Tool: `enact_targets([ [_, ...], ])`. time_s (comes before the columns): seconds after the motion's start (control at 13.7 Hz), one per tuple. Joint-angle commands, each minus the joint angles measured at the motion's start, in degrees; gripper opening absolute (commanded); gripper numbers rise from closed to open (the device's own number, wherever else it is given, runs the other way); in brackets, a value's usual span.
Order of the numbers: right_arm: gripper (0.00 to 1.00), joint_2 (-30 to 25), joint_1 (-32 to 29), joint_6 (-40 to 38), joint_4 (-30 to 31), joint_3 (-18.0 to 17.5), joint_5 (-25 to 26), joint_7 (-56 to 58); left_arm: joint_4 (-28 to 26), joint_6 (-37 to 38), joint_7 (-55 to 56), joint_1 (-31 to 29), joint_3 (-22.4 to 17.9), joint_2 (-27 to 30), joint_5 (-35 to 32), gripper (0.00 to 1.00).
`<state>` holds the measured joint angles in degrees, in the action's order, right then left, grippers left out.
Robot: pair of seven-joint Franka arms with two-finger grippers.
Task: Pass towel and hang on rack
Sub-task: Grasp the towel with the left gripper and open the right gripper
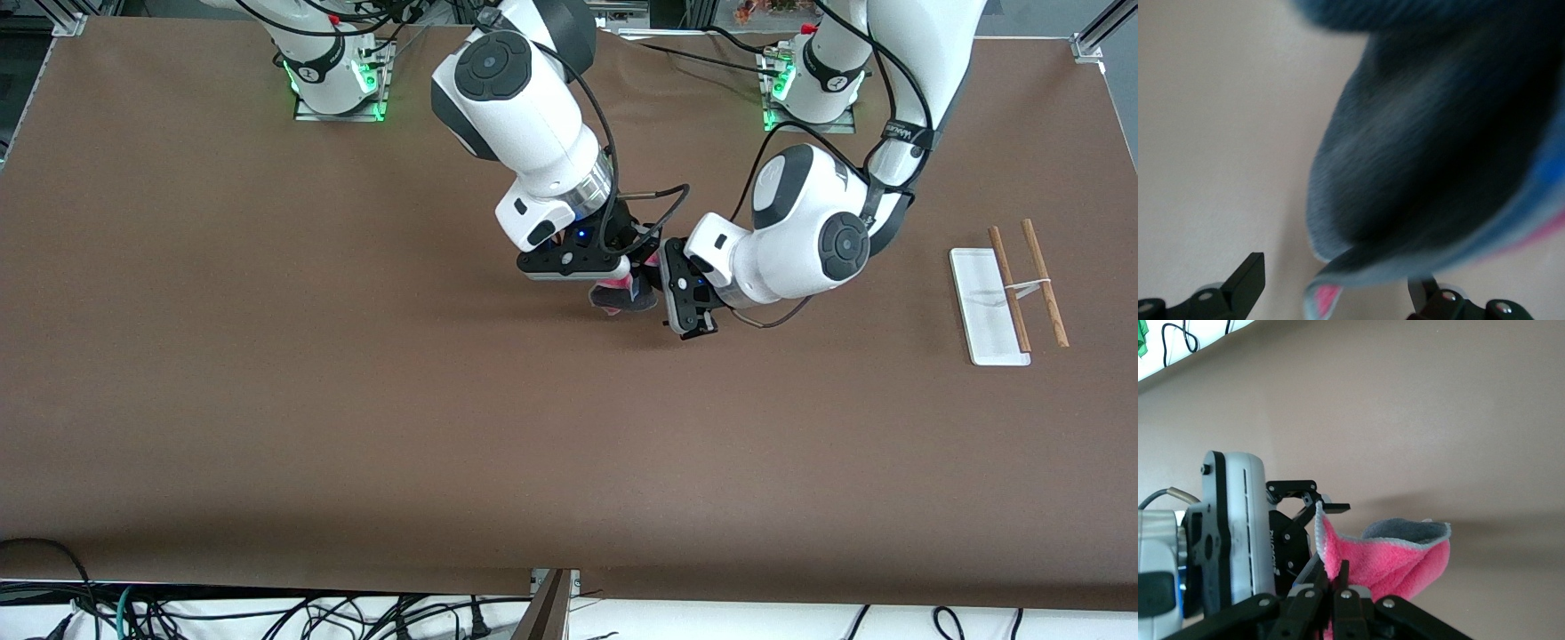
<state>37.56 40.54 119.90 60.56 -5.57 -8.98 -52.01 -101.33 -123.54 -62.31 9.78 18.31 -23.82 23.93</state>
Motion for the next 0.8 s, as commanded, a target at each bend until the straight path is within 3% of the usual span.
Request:
enact_targets([
  [0.0,0.0,-0.5,-0.6,-1.2,-0.4,-0.6,-1.0,-0.4,0.2,0.1,0.6,0.2,0.7,1.1,1.6,0.54],
  [0.15,0.0,-0.5,-0.6,-1.1,-0.4,-0.6,-1.0,-0.4,-0.2,0.3,0.3,0.5,0.7,1.6,1.6,0.35],
  [0.29,0.0,-0.5,-0.6,-1.1,-0.4,-0.6,-1.0,-0.4,-0.4,0.5,-0.1,0.5,0.8,1.9,1.6,0.01],
  [0.66,0.0,-0.5,-0.6,-1.1,-0.4,-0.6,-1.0,-0.4,-0.2,3.1,-0.1,0.4,0.7,2.7,0.8,0.0],
  [0.73,0.11,-0.5,-0.6,-1.1,-0.4,-0.5,-1.0,-0.4,0.0,3.6,-0.1,0.1,0.7,2.8,0.8,0.0],
])
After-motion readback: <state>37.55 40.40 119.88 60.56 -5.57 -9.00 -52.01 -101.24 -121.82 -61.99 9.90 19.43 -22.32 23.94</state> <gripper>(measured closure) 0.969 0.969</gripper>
